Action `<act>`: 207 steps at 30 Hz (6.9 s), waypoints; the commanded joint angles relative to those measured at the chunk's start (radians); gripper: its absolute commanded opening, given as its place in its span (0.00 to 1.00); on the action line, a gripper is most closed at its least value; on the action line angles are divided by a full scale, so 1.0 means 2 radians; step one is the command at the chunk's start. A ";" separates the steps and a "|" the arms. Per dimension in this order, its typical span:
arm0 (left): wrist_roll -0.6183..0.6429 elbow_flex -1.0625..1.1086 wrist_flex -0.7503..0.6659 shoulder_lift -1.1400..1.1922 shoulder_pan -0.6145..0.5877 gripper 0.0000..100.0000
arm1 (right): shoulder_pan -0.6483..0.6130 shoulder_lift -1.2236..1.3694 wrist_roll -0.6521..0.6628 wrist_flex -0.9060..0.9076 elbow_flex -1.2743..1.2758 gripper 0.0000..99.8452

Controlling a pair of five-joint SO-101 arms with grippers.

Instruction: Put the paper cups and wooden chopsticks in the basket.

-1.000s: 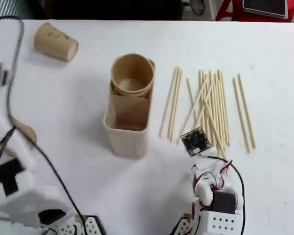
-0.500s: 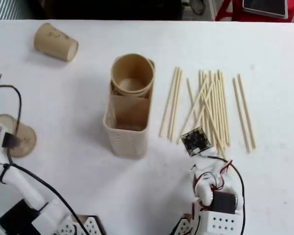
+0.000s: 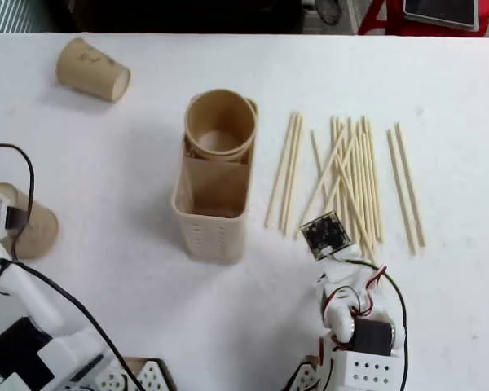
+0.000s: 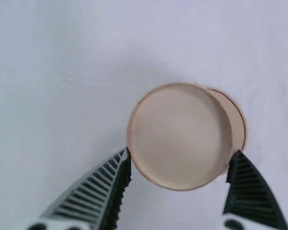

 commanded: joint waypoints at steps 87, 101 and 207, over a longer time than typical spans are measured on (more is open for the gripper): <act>0.222 -0.167 0.191 -0.354 0.437 0.02 | -0.003 -0.003 0.005 -0.004 0.004 0.03; 0.087 -0.186 0.196 -0.245 0.619 0.02 | -0.001 -0.003 0.005 -0.003 0.004 0.03; 0.145 0.476 0.016 -0.801 0.351 0.12 | 0.000 -0.003 0.005 -0.003 0.004 0.03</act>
